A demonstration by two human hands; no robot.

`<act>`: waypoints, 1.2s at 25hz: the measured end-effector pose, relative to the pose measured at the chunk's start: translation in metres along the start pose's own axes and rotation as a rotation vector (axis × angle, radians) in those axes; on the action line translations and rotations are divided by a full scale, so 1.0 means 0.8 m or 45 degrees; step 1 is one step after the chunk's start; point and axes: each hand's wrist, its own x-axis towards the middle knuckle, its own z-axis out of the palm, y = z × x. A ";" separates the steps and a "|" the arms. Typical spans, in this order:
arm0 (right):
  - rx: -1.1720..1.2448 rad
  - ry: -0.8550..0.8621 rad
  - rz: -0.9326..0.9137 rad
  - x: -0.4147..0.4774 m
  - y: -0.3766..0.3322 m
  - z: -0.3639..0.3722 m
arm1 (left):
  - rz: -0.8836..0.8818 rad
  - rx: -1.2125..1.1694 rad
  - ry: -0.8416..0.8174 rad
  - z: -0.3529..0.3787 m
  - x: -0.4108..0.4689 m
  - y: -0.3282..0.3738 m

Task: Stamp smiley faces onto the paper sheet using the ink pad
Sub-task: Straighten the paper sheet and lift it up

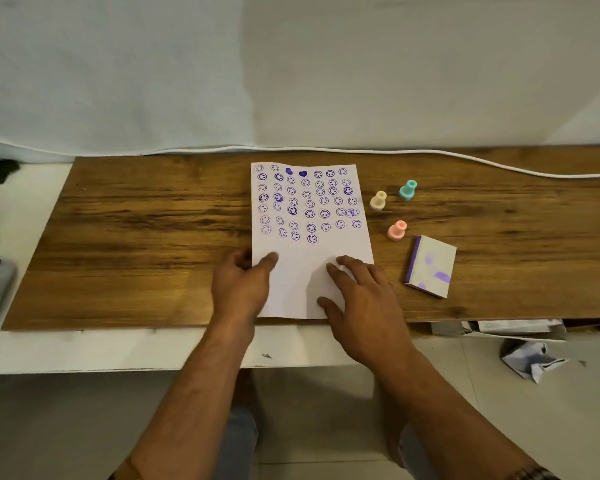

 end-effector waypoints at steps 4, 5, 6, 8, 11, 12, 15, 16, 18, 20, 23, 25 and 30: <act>0.192 -0.024 0.071 0.003 0.004 -0.010 | 0.134 0.271 0.107 -0.001 0.003 -0.013; 0.282 0.014 0.130 0.005 0.006 -0.016 | 0.162 0.241 0.117 0.001 0.004 -0.013; 0.366 0.066 0.195 0.009 0.009 -0.022 | 0.167 0.188 0.116 0.002 0.005 -0.013; 0.508 0.161 0.316 0.018 0.015 -0.033 | 0.143 0.043 0.065 0.000 0.010 -0.011; 0.827 0.215 0.504 0.032 0.028 -0.047 | 0.132 -0.131 -0.036 -0.005 0.012 -0.008; 0.939 0.220 0.568 0.035 0.034 -0.050 | 0.124 -0.161 -0.053 -0.005 0.012 -0.007; 1.231 0.232 0.673 0.039 0.045 -0.050 | 0.138 -0.202 -0.073 -0.003 0.012 -0.009; 1.280 0.239 0.668 0.040 0.047 -0.049 | 0.141 -0.204 -0.073 -0.002 0.011 -0.009; 1.338 0.259 0.654 0.040 0.048 -0.049 | 0.149 -0.212 -0.068 -0.001 0.011 -0.009; 1.341 0.263 0.653 0.041 0.048 -0.049 | 0.140 -0.217 -0.046 0.000 0.011 -0.007; 1.346 0.271 0.663 0.041 0.049 -0.049 | 0.134 -0.226 -0.029 0.001 0.011 -0.006; 1.352 0.272 0.666 0.040 0.048 -0.049 | 0.136 -0.228 -0.027 0.001 0.011 -0.007; 1.368 0.262 0.668 0.041 0.047 -0.049 | 0.127 -0.238 -0.023 0.002 0.012 -0.006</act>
